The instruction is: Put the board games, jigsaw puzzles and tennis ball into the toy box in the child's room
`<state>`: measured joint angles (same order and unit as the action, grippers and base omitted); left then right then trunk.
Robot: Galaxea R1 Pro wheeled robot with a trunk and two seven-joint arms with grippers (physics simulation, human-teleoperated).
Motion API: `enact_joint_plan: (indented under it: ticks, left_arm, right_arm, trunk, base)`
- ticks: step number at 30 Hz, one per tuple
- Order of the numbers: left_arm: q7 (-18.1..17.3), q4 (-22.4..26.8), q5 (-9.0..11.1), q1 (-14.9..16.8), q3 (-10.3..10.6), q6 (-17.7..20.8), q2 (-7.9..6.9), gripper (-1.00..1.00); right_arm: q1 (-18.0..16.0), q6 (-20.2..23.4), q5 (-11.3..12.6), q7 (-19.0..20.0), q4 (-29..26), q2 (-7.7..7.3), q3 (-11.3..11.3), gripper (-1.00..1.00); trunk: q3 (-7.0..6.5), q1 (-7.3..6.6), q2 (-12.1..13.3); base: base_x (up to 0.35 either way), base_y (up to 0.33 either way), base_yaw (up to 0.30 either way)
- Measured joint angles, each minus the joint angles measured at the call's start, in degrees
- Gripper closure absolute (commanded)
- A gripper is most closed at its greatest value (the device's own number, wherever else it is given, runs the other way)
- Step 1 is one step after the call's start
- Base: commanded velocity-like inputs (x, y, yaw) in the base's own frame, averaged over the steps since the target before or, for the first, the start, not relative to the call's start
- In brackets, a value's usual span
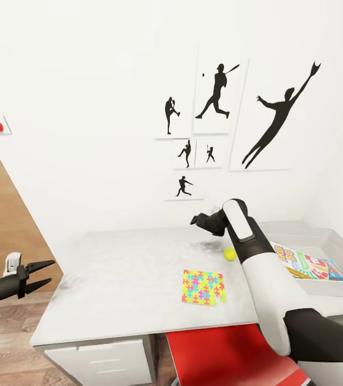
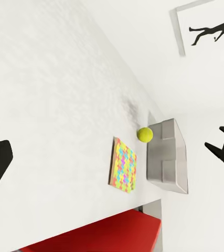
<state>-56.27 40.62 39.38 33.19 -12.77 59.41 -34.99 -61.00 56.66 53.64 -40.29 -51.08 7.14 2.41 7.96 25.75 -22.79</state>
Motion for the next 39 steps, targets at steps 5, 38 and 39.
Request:
enact_joint_plan:
  ticks: [5,38,39]
  left_arm:
    - [0.0,0.0,0.0,0.0,0.0,0.0,0.01,-1.00]
    - [0.1,0.0,0.0,0.0,-0.1,-0.1,0.02,-1.00]
    - [0.1,0.0,0.0,0.0,-0.1,-0.1,0.02,-1.00]
  right_arm:
    - [0.1,-0.1,0.0,0.0,0.1,-0.22,0.2,-1.00]
    - [-1.3,-5.8,-5.7,-0.2,18.7,-1.85,-0.1,-1.00]
    - [-1.3,-6.0,-5.7,-0.2,19.1,-2.01,0.0,-1.00]
  trunk:
    - [0.26,0.00,0.0]
    - [0.30,0.00,0.0]
    - [0.29,0.00,0.0]
  base:
    - [0.000,0.000,0.000]
    - [0.000,0.000,0.000]
    - [0.000,0.000,0.000]
